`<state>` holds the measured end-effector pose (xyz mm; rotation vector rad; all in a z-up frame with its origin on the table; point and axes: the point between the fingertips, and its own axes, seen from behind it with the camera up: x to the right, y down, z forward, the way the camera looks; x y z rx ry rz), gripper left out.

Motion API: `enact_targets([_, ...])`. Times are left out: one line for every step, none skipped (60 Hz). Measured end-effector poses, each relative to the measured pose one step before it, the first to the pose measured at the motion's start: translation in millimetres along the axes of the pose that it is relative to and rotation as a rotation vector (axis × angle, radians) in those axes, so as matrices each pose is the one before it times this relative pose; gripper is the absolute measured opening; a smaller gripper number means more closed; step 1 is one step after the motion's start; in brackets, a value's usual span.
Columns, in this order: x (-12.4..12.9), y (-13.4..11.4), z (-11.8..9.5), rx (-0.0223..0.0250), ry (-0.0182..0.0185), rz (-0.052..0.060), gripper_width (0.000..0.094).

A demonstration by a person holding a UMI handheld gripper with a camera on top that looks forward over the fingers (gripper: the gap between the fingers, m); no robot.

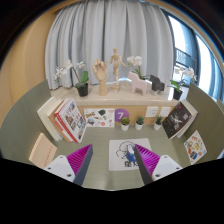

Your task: Arrange mouse

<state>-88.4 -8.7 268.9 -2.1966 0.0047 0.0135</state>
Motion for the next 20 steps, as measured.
enact_targets([-0.09, 0.35, -2.18, 0.0049, 0.00594, -0.0012, 0.0837])
enact_targets([0.6, 0.93, -2.49, 0.0036, 0.00481, 0.0005, 0.0837])
enact_targets([0.6, 1.11, -2.27, 0.00276, 0.00417, 0.0015, 0.0836])
enact_targets([0.46, 1.18, -2.15, 0.00182, 0.00347, 0.0018, 0.0836])
enact_targets([0.41, 1.44, -2.03, 0.00072, 0.00221, 0.0019, 0.0837])
enact_targets([0.12, 1.68, -1.72, 0.00017, 0.00178, 0.0015, 0.0835])
enact_targets([0.04, 1.82, -1.4, 0.00006, 0.00137, 0.0008, 0.0835])
enact_targets([-0.29, 1.27, -1.62, -0.00036, 0.00119, 0.0014, 0.0833])
enact_targets([-0.02, 1.71, -1.35, 0.00004, 0.00043, 0.0012, 0.0831])
enact_targets([-0.13, 1.83, -1.33, -0.00079, -0.00015, 0.0019, 0.0829])
enact_targets([-0.19, 2.05, -1.34, -0.00141, -0.00088, 0.0027, 0.0832])
enact_targets([-0.32, 1.88, -1.16, -0.00114, -0.00165, 0.0034, 0.0832])
enact_targets([-0.59, 1.76, -1.1, -0.0006, -0.00234, 0.0032, 0.0832])
enact_targets([-0.86, 1.47, -0.92, -0.00009, -0.00224, 0.0023, 0.0833])
enact_targets([-1.97, 1.16, -0.48, -0.00119, -0.00025, 0.0015, 0.0833])
enact_targets([-0.58, 0.91, -0.59, 0.00036, -0.00151, 0.0011, 0.0835])
enact_targets([-0.03, 0.88, -0.73, 0.00075, -0.00062, 0.001, 0.0836])
enact_targets([0.0, 0.5, -0.69, 0.00223, 0.00075, 0.0008, 0.0835])
enact_targets([0.24, 0.33, -0.62, 0.00221, 0.00137, 0.002, 0.0836])
enact_targets([0.56, 0.16, -0.81, 0.00188, 0.00118, 0.0025, 0.0836])
